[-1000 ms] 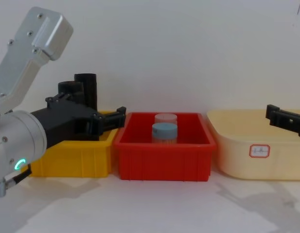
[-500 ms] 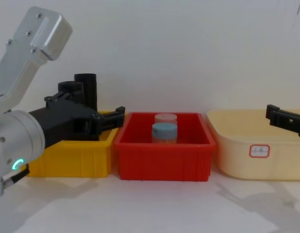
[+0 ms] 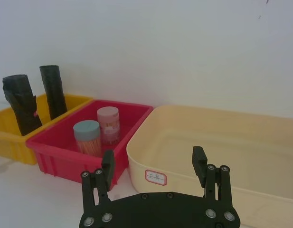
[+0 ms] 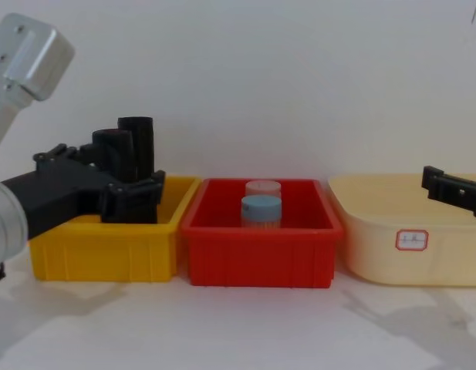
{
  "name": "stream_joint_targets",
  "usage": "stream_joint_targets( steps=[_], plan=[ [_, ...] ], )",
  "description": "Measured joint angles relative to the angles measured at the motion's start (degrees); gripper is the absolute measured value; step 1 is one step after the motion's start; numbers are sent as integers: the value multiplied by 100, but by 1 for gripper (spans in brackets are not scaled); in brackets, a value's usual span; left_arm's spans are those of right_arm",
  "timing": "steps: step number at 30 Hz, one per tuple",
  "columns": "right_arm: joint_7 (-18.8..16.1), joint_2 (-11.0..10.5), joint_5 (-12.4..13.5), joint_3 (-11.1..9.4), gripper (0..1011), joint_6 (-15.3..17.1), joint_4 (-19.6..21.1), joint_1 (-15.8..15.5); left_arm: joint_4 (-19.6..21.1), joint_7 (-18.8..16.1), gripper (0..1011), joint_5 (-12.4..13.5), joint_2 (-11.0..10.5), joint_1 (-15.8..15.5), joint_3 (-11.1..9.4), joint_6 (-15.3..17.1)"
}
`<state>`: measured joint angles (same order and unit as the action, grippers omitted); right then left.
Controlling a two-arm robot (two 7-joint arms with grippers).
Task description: Pick up the garbage bag with the one hand and transfer it to the other hand.
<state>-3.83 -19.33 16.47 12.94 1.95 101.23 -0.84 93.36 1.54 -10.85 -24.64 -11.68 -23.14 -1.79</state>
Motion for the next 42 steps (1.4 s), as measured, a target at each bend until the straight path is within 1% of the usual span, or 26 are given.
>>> stream_joint_targets(
  steps=[1,2,3,9,11,19,29,30,33,34,37,38,42],
  plan=[
    [0,0,0,0,1001,0,0,0,0,0,1000,0,0,0,0,0],
    [0,0,0,0,1001,0,0,0,-16,-20,1000,-4,-23,24,62,-19],
    [0,0,0,0,1001,0,0,0,-16,-20,1000,-4,-23,24,62,-19],
    [0,0,0,0,1001,0,0,0,-135,-69,1000,-37,-51,55,226,-89],
    [0,0,0,0,1001,0,0,0,-227,-76,1000,-78,-47,53,309,-136],
    [0,0,0,0,1001,0,0,0,-505,-27,1000,-195,11,-38,439,-241],
    [0,0,0,0,1001,0,0,0,-1031,273,1000,-372,157,-334,496,-352],
    [0,0,0,0,1001,0,0,0,-1133,324,1000,-400,191,-396,499,-373],
    [0,0,0,0,1000,0,0,0,-1259,384,1000,-431,236,-481,501,-397],
    [0,0,0,0,1001,0,0,0,-1369,433,1000,-458,274,-550,502,-427],
    [0,0,0,0,1001,0,0,0,-1505,503,1000,-482,322,-643,503,-462],
    [0,0,0,0,1000,0,0,0,-1616,541,1000,-496,358,-714,505,-488],
    [0,0,0,0,1001,0,0,0,-1845,629,1000,-517,438,-873,506,-568]
  ],
)
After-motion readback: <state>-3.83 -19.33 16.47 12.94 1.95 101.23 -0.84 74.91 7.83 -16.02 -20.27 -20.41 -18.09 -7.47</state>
